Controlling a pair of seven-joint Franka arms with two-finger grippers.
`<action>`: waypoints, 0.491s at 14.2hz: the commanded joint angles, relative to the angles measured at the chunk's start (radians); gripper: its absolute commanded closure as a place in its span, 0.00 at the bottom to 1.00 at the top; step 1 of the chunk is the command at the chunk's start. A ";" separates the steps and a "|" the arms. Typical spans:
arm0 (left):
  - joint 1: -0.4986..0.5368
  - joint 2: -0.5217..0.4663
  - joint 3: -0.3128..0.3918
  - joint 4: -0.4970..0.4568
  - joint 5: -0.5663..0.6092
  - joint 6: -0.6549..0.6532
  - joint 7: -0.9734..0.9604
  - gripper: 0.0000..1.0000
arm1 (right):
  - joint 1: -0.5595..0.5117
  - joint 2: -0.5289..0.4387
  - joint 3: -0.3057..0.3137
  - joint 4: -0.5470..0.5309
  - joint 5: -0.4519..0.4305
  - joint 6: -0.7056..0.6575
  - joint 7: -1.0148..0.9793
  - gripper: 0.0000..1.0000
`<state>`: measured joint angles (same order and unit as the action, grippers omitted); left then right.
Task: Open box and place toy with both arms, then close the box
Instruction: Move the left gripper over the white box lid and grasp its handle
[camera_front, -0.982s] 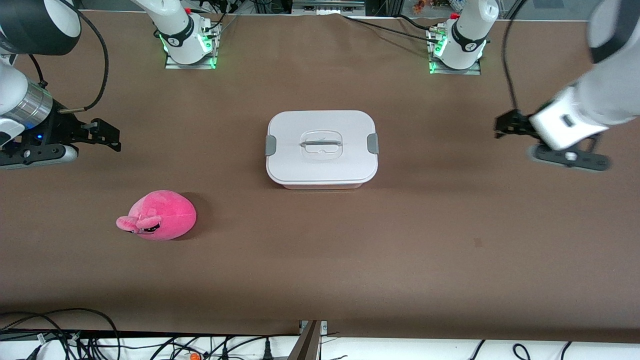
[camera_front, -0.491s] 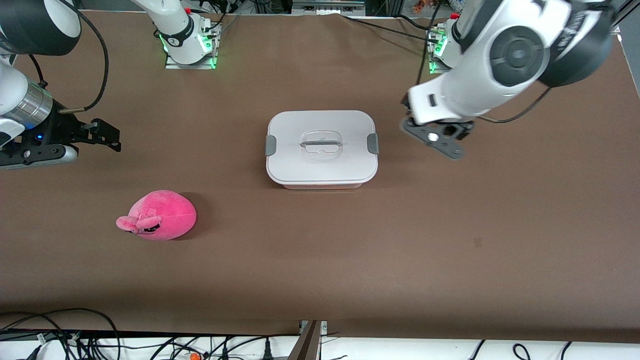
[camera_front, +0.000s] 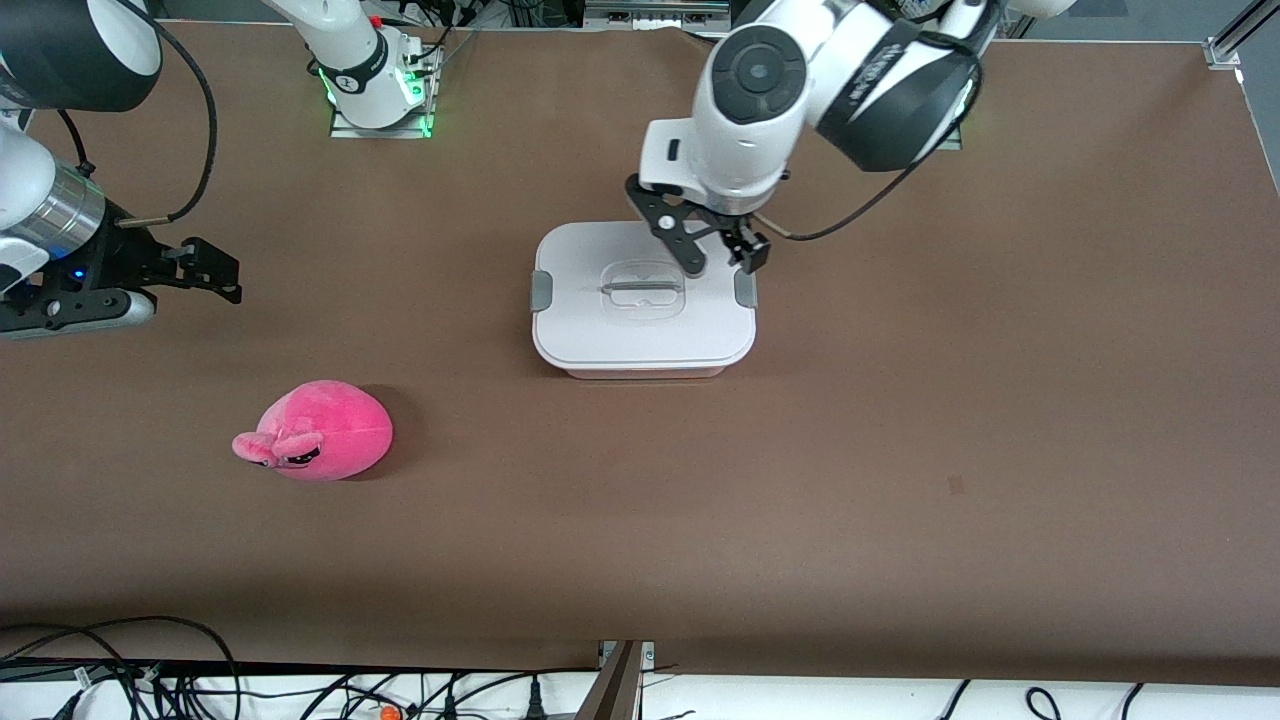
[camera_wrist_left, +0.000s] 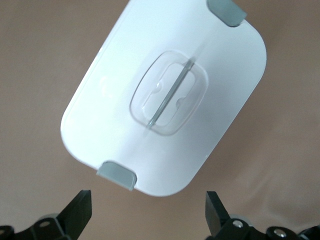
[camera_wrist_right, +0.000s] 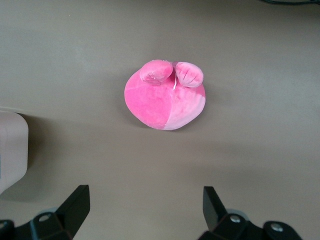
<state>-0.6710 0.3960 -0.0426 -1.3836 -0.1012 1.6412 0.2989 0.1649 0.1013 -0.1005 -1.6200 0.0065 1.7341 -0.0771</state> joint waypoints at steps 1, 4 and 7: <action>-0.033 0.032 0.015 0.000 0.069 0.081 0.132 0.00 | 0.001 0.004 -0.002 0.009 0.000 -0.002 0.008 0.00; -0.074 0.072 0.017 -0.024 0.096 0.195 0.169 0.00 | 0.001 0.005 -0.002 0.009 0.001 -0.002 0.008 0.00; -0.091 0.070 0.015 -0.092 0.135 0.301 0.170 0.00 | 0.001 0.005 -0.002 0.009 0.001 -0.002 0.008 0.00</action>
<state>-0.7454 0.4814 -0.0417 -1.4275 0.0046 1.8893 0.4413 0.1648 0.1053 -0.1015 -1.6200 0.0065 1.7342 -0.0768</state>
